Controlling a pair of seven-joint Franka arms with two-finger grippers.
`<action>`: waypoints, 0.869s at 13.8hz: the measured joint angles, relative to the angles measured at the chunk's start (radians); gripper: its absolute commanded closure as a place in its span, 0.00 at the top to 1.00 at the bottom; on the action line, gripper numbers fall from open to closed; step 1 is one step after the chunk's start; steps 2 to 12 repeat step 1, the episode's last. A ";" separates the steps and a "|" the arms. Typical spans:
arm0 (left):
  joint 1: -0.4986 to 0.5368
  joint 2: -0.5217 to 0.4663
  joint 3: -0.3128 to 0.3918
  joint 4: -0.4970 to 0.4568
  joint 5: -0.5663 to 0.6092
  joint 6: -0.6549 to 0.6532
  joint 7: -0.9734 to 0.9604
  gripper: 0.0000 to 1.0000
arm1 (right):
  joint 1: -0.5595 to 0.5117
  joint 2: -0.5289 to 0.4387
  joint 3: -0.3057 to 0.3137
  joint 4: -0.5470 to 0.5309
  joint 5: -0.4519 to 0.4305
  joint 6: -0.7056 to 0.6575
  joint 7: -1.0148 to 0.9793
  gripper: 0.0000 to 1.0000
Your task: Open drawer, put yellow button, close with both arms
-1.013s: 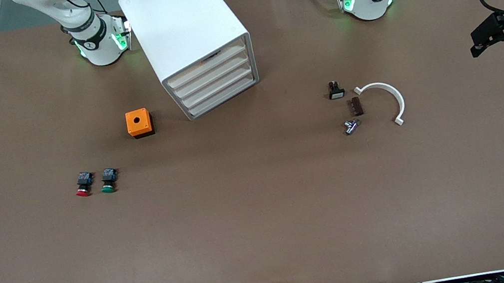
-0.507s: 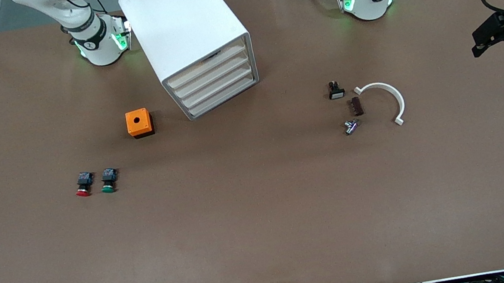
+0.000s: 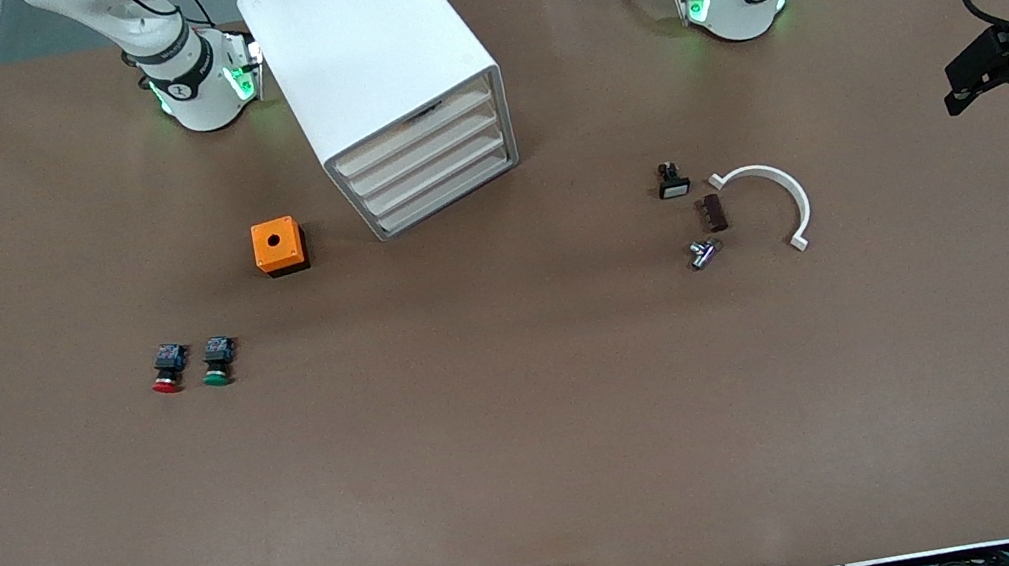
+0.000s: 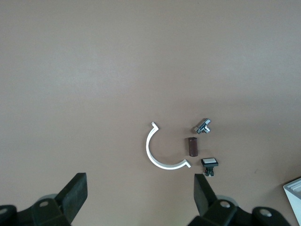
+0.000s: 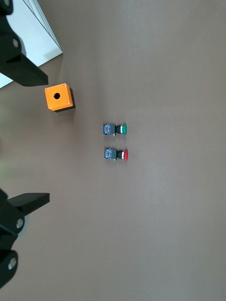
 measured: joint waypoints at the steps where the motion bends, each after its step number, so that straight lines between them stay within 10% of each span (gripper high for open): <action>1: 0.000 0.000 0.000 0.000 0.000 0.000 0.000 1.00 | 0.000 0.000 0.000 0.000 0.000 0.000 0.000 1.00; 12: 0.000 0.000 0.000 0.000 0.000 0.000 0.000 1.00 | 0.000 0.000 0.000 0.000 0.000 0.000 0.000 1.00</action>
